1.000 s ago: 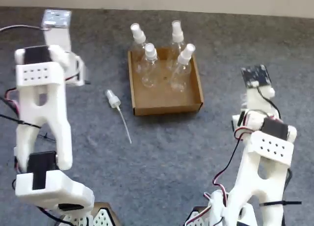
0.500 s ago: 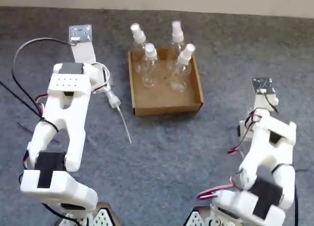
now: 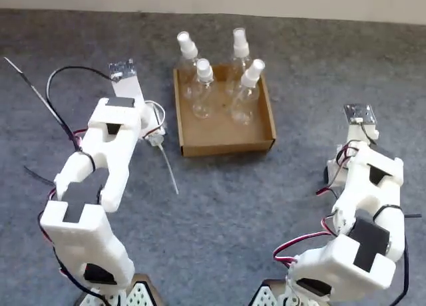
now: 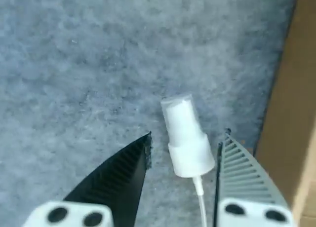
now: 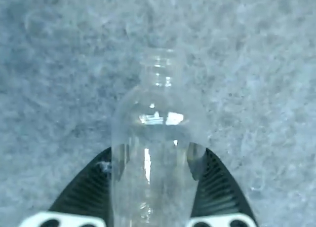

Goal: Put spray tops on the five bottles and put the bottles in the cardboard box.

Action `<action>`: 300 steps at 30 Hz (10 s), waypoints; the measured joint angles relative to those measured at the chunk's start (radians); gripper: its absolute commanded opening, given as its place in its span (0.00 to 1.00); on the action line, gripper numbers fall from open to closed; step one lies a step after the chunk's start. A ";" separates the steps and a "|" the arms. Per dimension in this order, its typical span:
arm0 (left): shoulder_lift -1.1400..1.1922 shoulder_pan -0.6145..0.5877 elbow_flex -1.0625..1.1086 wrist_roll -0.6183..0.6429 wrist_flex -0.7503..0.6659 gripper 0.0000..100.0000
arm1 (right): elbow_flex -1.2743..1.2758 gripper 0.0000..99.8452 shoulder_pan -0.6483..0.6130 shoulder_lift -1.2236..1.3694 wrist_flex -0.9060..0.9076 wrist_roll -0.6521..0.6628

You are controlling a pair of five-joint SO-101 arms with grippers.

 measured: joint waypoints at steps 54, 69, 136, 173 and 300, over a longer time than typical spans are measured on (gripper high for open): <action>-0.267 -0.020 0.364 -0.351 0.083 0.20 | -0.140 0.21 0.054 0.000 0.272 0.115; -0.272 -0.020 0.382 -0.356 0.052 0.11 | -0.140 0.21 0.035 0.002 0.272 0.115; -1.309 0.345 0.101 -0.359 -0.176 0.11 | 0.885 0.00 -1.129 -1.513 -0.436 -0.483; -1.178 0.477 0.334 -0.305 -0.147 0.11 | 0.908 0.00 -1.063 -1.560 -0.379 -0.540; -1.784 0.226 1.017 -0.474 0.018 0.25 | 0.262 0.00 -1.162 -1.033 -0.311 -0.617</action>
